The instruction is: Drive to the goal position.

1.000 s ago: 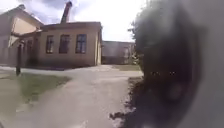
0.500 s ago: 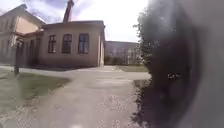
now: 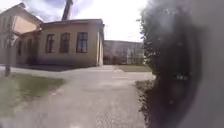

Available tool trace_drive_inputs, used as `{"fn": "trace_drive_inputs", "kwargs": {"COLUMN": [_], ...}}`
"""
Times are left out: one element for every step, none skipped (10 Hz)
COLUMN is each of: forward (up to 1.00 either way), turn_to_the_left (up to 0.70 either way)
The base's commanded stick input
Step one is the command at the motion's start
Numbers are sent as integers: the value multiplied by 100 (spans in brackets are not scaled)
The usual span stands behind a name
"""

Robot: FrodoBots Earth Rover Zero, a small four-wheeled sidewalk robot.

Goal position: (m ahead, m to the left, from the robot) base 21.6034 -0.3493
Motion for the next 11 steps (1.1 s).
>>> {"fn": "trace_drive_inputs", "kwargs": {"forward": [70, 70, 70, 70, 70, 70, 70, 70, 70, 70, 70], "turn_to_the_left": [3, 3, 3, 3, 3, 3, 3, 3, 3, 3, 3]}}
